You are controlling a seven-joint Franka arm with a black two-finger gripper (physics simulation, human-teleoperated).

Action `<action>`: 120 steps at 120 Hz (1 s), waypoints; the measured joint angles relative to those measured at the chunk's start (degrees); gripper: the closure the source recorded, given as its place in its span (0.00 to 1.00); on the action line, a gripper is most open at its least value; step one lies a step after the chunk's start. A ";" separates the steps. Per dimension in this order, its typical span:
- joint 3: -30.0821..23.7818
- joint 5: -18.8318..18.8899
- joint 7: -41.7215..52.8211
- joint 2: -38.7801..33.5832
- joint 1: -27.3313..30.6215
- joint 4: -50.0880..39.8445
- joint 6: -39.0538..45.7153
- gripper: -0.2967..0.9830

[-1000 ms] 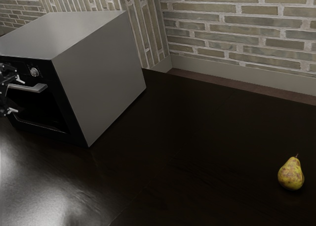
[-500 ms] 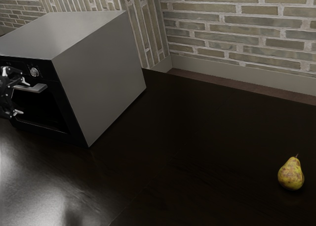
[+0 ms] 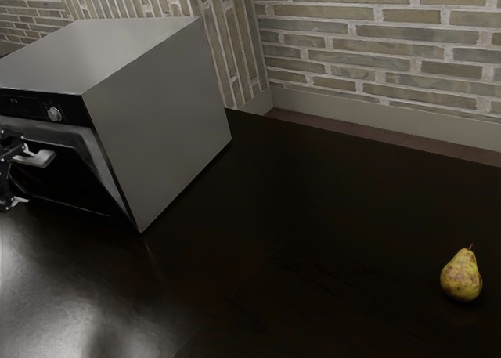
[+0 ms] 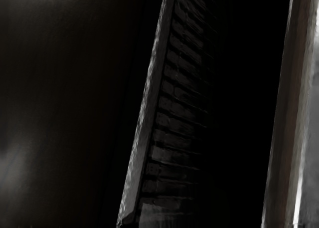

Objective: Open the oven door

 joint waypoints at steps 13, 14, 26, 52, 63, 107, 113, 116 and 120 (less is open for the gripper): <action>0.03 0.04 0.25 -5.55 1.71 -6.25 0.86 0.23; 0.03 0.05 0.27 -5.99 1.87 -6.73 0.91 0.23; 0.02 0.13 0.56 -12.47 4.78 -13.29 1.40 0.23; -2.27 0.09 1.17 -32.69 14.13 -28.60 1.55 0.23; -6.18 1.84 1.62 -33.57 11.01 -23.49 -0.99 0.24; -4.70 17.27 1.22 4.26 -55.57 32.94 -46.48 0.23; -2.56 17.34 1.14 5.27 -56.51 32.33 -48.76 0.23; -2.04 17.37 1.10 5.51 -56.80 32.11 -49.67 0.23; -1.64 17.35 1.05 5.61 -57.07 31.93 -50.72 0.23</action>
